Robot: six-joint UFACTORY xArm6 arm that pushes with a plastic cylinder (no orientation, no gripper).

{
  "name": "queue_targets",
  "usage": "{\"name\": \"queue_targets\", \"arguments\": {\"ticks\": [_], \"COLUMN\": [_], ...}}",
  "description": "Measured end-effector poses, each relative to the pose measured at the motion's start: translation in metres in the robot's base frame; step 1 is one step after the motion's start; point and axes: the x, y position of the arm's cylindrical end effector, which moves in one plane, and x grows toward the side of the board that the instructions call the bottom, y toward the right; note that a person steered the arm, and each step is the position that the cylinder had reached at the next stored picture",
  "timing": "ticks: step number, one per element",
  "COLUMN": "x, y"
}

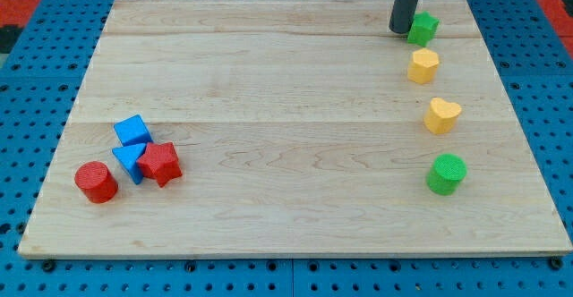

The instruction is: Push the blue cube towards the green circle

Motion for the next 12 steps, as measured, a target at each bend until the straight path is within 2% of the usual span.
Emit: {"name": "queue_targets", "arguments": {"ticks": [1, 2, 3, 4, 5, 6, 7, 8, 9, 10, 11, 12], "x": [0.006, 0.038, 0.094, 0.139, 0.186, 0.205, 0.203, 0.226, 0.252, 0.237, 0.209, 0.192], "y": [-0.095, -0.206, -0.292, -0.4, -0.414, -0.318, -0.258, -0.27, -0.182, -0.173, -0.205, -0.198]}}
